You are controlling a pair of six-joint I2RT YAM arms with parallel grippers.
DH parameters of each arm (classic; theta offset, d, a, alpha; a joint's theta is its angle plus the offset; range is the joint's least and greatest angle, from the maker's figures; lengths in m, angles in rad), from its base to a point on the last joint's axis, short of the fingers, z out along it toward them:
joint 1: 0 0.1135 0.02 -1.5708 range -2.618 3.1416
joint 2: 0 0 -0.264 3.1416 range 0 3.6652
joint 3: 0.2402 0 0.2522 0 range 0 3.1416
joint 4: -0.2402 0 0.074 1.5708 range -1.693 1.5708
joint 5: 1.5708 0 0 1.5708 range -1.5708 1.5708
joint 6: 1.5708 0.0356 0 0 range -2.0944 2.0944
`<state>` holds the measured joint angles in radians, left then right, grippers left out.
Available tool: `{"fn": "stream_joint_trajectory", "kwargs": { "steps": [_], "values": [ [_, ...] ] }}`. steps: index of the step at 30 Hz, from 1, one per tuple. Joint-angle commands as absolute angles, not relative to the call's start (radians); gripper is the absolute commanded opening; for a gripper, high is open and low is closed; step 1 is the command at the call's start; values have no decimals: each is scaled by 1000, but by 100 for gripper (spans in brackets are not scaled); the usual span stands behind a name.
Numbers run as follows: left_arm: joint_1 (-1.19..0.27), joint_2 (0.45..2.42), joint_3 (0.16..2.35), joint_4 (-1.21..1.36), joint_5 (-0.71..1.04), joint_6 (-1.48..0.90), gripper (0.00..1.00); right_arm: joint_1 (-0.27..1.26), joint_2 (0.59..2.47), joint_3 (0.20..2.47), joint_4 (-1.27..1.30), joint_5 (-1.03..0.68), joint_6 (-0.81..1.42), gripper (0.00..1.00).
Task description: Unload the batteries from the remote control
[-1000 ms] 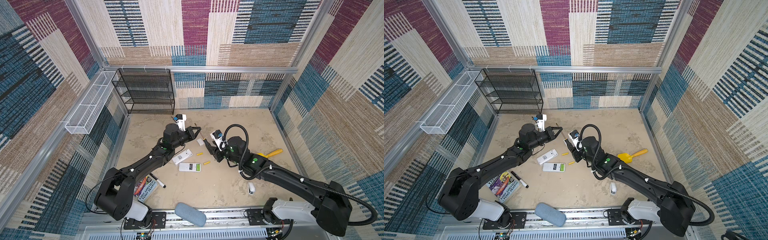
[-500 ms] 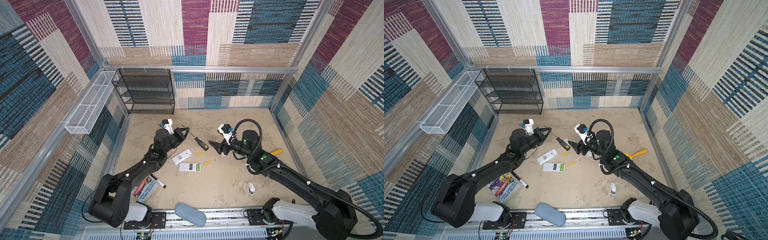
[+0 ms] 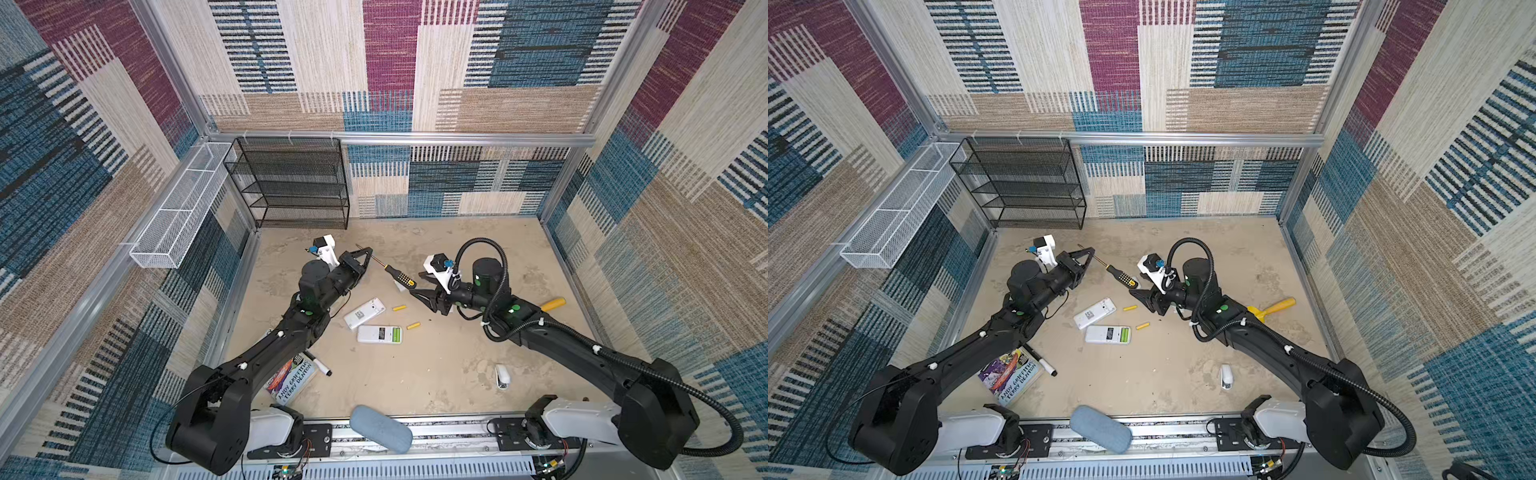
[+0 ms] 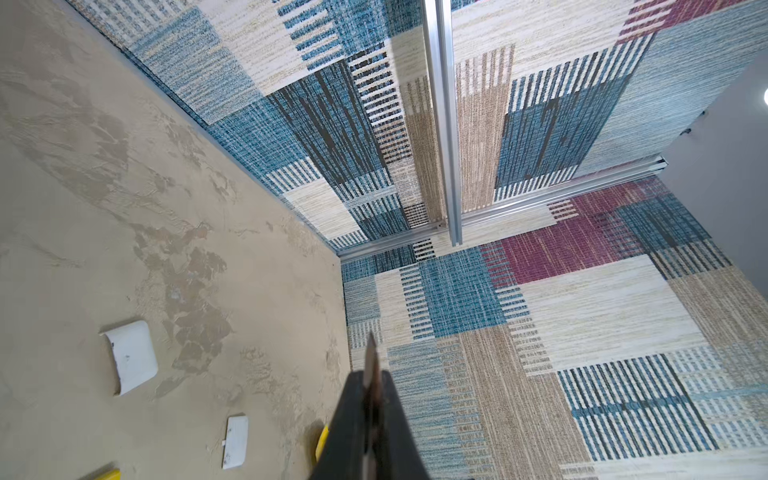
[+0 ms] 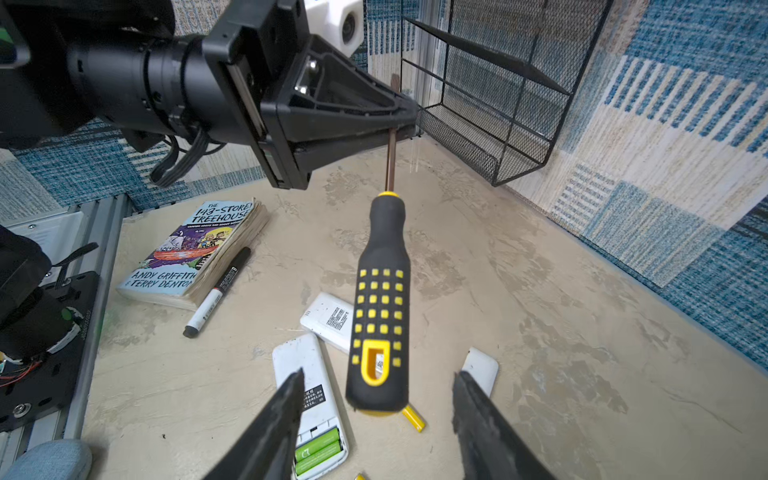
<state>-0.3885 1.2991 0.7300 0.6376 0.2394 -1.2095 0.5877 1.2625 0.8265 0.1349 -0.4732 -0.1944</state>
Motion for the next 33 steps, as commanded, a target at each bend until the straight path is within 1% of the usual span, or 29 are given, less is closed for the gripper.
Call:
{"fn": "stream_joint_trajectory", "kwargs": {
  "steps": [1,10,18,27,29,33],
  "values": [
    [-388,1295,728,700,241,-1236,0,594,1277,842,183,-512,-179,55],
    [-388,1295,727,706,245,-1250,0,607,1337,891,194,-474,-180,46],
    [-388,1299,722,717,249,-1261,0,609,1375,933,184,-476,-194,36],
    [-388,1299,718,724,248,-1264,0,619,1414,964,138,-476,-220,35],
    [-388,1301,718,723,249,-1266,0,621,1419,966,137,-472,-221,32],
    [-388,1301,712,728,244,-1272,0,626,1427,976,114,-460,-236,30]
  ]
}}
